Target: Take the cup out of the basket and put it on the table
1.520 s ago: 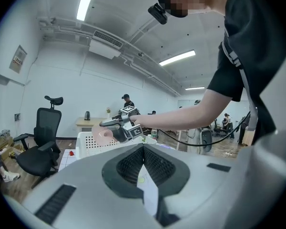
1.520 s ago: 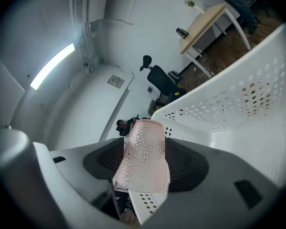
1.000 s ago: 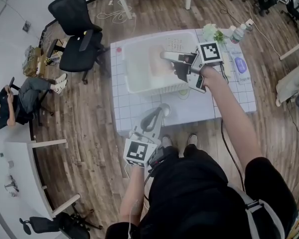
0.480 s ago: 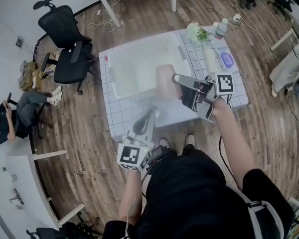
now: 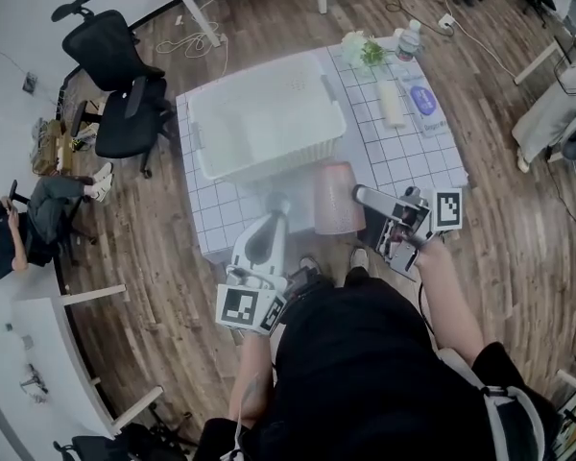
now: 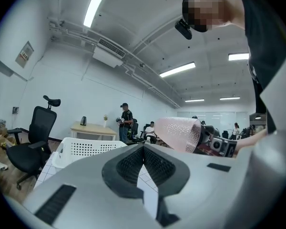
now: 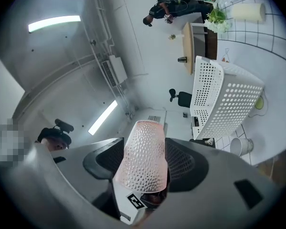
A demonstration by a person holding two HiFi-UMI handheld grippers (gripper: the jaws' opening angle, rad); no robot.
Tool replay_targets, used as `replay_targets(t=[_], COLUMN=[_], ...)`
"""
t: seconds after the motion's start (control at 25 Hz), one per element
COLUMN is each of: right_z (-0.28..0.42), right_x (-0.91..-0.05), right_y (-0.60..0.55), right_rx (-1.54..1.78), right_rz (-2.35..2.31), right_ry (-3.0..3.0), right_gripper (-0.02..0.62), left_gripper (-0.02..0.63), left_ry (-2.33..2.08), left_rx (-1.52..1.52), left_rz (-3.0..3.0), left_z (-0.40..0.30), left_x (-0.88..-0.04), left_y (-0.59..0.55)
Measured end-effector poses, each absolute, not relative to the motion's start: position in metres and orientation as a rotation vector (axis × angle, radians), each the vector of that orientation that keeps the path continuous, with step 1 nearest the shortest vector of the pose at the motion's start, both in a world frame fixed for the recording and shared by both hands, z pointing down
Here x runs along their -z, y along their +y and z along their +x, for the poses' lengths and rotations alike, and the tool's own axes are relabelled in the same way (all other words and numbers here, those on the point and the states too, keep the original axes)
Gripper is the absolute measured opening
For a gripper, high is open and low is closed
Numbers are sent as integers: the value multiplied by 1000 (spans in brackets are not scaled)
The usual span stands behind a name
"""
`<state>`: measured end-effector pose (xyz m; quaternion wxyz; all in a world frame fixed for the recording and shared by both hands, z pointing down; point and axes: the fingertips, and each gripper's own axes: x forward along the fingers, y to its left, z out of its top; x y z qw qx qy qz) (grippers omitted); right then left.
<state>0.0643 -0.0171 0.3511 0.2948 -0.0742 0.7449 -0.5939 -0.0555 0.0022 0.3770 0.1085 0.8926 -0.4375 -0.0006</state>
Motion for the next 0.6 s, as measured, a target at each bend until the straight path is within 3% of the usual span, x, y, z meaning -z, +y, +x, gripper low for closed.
replay_targets(t=[0.6], right_z=[104], right_x=[-357], right_y=[40], right_rx=[1626], right_rz=[-76], right_ry=[1923], right_gripper=[281], left_gripper=[9], left_ry=[-1337], left_rx=[9], left_rz=[2634], left_z=[-15], left_x=[-358], left_y=[52])
